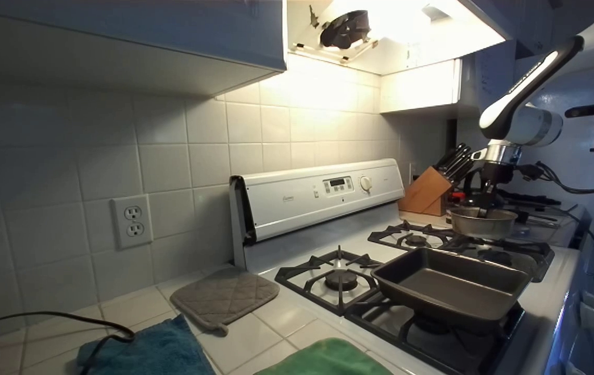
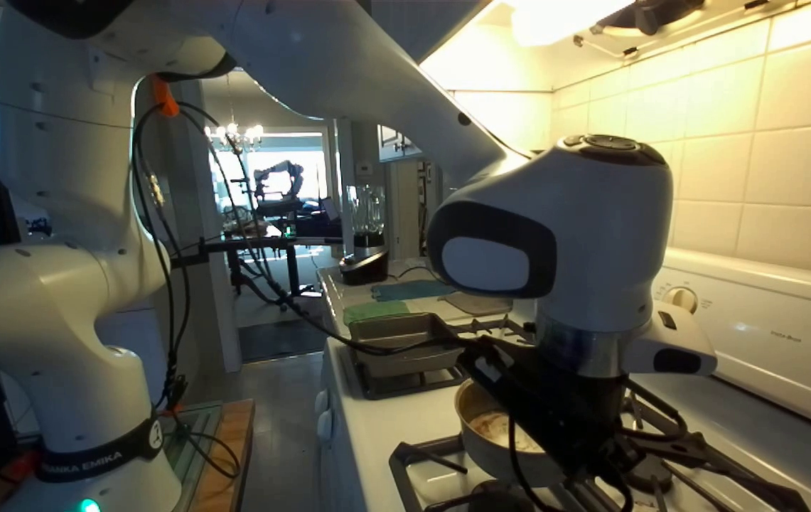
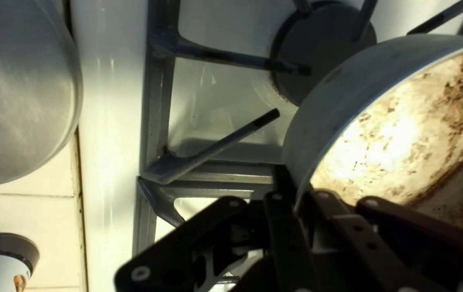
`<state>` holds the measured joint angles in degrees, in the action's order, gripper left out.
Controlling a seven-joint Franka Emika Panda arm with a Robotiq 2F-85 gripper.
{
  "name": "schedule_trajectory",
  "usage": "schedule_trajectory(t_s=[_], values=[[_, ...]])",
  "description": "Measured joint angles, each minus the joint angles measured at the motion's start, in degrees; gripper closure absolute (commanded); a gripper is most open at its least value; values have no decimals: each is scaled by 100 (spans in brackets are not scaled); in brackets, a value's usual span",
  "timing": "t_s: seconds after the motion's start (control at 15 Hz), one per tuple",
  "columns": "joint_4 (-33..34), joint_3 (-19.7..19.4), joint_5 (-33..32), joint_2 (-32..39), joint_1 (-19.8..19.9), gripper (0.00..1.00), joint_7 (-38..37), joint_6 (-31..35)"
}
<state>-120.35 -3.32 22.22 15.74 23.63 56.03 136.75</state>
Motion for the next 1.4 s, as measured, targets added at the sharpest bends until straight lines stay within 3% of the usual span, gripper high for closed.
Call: schedule_trajectory(t_s=[0.6, 1.4], values=[[-428, -125, 6, -53, -119, 99, 350, 679], [-550, -124, 87, -30, -137, 99, 283, 752]])
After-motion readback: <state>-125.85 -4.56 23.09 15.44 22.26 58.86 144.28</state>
